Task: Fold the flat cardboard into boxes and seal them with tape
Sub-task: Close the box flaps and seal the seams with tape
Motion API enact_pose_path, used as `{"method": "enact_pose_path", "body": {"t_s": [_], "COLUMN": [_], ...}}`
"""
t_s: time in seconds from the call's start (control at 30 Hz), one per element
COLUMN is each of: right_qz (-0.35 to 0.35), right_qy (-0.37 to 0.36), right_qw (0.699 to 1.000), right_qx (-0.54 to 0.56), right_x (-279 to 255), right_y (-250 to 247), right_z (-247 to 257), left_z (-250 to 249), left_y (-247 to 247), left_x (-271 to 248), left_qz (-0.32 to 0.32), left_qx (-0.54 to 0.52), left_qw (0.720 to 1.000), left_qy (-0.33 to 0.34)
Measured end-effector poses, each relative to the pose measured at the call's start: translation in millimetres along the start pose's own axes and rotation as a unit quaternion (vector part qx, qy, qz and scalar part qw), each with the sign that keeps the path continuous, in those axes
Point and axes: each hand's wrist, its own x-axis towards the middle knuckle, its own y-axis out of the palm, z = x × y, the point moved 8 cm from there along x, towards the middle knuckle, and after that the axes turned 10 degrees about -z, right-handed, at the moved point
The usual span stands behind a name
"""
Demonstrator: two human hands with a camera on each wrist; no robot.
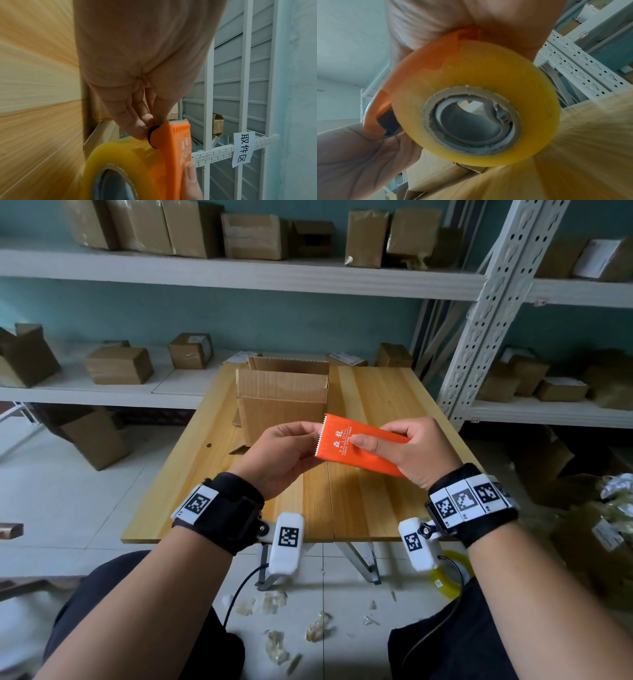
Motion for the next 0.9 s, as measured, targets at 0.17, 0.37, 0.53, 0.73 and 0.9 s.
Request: {"method": "enact_pose_path", "body": {"t_s": [0.17, 0.37, 0.53, 0.73, 0.9], "right_qz": [-0.005, 0.023, 0.04, 0.038, 0.033], "right_qy": [-0.007, -0.023, -0.014, -0.011, -0.011], "right_qw": [1.0, 0.999, 0.999, 0.999, 0.998], "right_qx": [-0.003, -0.027, -0.016, -0.028, -0.045], "right_x": [-1.3, 2.6, 1.9, 1.1, -1.1], "right_y": [2.0, 5.2, 6.6, 9.9, 5.8], "right_z": [4.2, 3.6, 2.9, -1.6, -1.8], "left_z": [0.2, -2.5, -7.8, -8.2, -10.8], "left_y": [-1.6, -10.6, -12.3, -18.2, -23.2], "left_x": [-2.6, -2.6, -4.9, -6.3, -7.6], "left_qz": [-0.042, -0.058, -0.046, -0.054, -0.067], "left_qx": [0.003, 0.043, 0.032, 0.037, 0.031], "left_qw": [0.999, 0.996, 0.997, 0.997, 0.996], "left_qy": [0.019, 0.046, 0.046, 0.038, 0.04]}}
